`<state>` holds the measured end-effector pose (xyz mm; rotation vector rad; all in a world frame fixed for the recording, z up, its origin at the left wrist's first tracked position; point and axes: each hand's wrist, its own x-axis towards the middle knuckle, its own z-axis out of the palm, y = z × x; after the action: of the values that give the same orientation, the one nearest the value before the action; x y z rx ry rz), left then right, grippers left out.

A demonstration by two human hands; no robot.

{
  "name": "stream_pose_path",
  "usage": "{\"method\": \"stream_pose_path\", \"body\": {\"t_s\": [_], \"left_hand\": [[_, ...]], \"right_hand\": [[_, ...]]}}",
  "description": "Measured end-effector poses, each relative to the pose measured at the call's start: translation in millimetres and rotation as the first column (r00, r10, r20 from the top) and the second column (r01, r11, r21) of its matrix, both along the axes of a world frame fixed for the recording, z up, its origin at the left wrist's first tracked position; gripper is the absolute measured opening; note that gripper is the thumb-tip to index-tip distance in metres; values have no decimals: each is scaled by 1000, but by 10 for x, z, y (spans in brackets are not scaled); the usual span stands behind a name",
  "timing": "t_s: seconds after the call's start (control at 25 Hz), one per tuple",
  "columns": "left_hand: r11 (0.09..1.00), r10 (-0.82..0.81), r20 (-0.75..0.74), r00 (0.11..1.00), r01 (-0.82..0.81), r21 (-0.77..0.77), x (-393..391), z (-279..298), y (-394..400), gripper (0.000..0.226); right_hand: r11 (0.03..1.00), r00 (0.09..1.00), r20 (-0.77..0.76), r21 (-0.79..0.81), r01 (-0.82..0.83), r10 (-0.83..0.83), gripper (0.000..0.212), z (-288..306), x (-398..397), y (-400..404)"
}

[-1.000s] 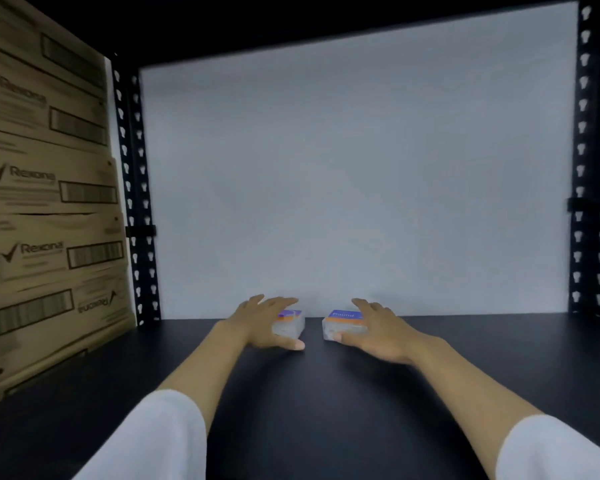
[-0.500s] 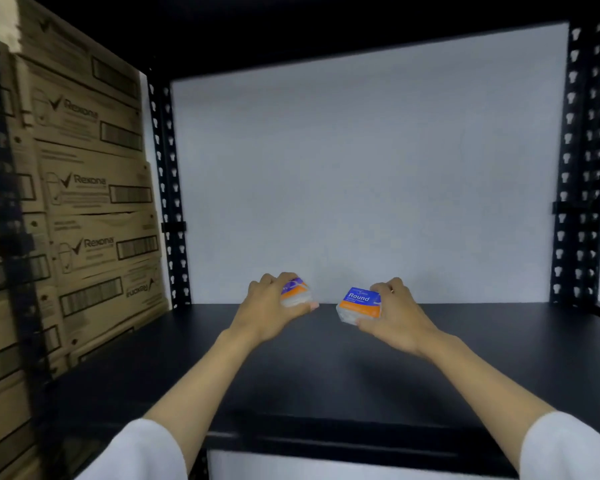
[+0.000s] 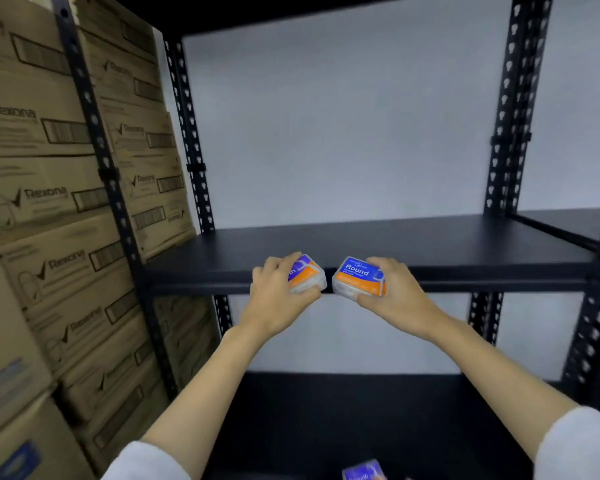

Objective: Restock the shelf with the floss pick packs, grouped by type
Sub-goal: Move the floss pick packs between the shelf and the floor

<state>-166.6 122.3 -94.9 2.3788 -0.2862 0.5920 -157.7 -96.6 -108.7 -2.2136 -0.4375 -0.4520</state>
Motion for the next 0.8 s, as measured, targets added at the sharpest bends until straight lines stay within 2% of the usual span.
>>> {"method": "stream_pose_path", "body": {"t_s": [0.16, 0.28, 0.4, 0.52, 0.68, 0.8], "left_hand": [[998, 25, -92, 995, -30, -56, -333, -860, -54, 63], [998, 56, -254, 966, -56, 5, -369, -1650, -69, 57], [994, 106, -476, 873, -104, 32, -362, -2417, -107, 63], [991, 133, -616, 777, -116, 68, -321, -3105, -103, 64], [982, 190, -691, 698, -149, 119, -188, -3761, -41, 69], [976, 214, -705, 677, -179, 125, -60, -4107, -20, 73]], "right_hand": [[996, 994, -78, -50, 69, -73, 47, -800, -366, -92], [985, 982, -150, -143, 95, -116, 49, -1509, -469, -166], [963, 947, -263, -242, 117, -181, 58, -2182, -464, -252], [953, 898, -380, -280, 116, -221, 66, -2753, -421, -357], [936, 844, -452, -318, 150, -289, 55, -3443, -291, -533], [921, 813, -483, -357, 157, -326, 64, -3775, -237, -616]]}}
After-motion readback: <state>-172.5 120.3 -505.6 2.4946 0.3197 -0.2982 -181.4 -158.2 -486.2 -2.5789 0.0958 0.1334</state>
